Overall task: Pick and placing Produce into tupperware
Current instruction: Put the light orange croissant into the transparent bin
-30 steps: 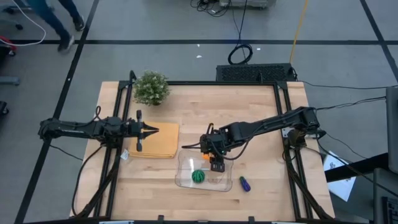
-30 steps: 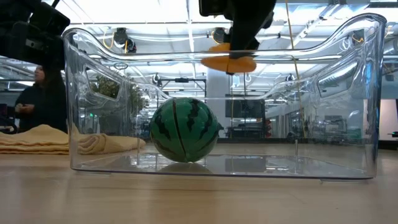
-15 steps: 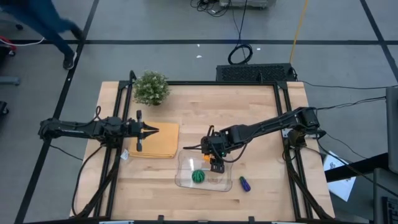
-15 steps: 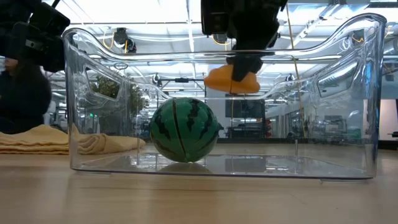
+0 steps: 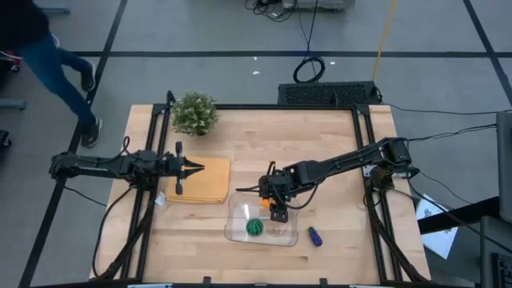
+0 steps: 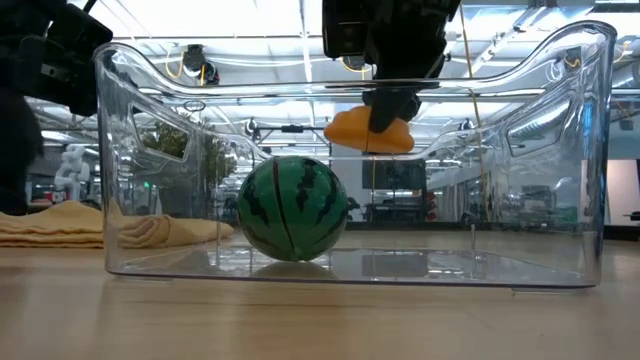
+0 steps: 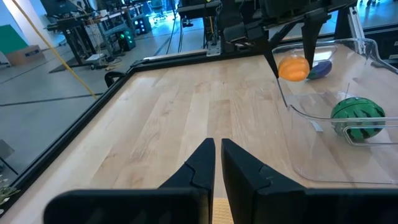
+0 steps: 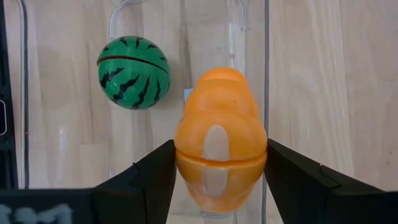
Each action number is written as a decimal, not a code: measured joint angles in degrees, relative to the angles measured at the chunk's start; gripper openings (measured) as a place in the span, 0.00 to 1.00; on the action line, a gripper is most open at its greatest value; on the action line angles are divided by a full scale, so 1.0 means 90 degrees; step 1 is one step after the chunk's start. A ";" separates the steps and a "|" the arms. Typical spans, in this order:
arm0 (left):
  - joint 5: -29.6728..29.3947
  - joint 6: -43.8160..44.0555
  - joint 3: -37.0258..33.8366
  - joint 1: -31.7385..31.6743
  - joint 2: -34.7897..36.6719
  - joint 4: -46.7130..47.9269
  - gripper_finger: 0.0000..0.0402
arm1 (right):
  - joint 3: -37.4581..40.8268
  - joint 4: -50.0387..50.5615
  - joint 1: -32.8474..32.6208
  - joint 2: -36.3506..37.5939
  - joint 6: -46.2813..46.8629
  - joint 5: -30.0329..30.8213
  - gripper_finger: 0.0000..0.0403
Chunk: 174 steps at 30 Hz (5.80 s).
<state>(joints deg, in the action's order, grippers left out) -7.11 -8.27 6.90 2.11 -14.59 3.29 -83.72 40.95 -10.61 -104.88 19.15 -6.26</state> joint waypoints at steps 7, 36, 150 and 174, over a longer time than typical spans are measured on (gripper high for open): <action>0.0000 0.0000 0.0000 0.0000 -0.0001 0.0000 0.08 | -0.0005 0.0088 -0.0078 0.0007 0.0067 0.0005 0.53; -0.0001 0.0000 0.0000 0.0000 -0.0001 0.0005 0.08 | -0.0374 0.0048 -0.0503 -0.0030 0.0181 0.0180 0.53; -0.0051 0.0143 0.0000 0.0000 -0.0002 0.0136 0.08 | 0.0410 -0.0758 -0.0610 -0.0921 0.0728 0.0604 0.52; -0.0051 0.0141 0.0000 0.0000 0.0000 0.0134 0.08 | 0.0415 -0.0605 -0.0620 -0.0962 0.0251 0.0530 0.52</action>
<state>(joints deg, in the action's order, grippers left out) -7.57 -7.01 6.90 2.11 -14.59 4.50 -79.99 35.51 -16.19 -113.54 21.41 -1.50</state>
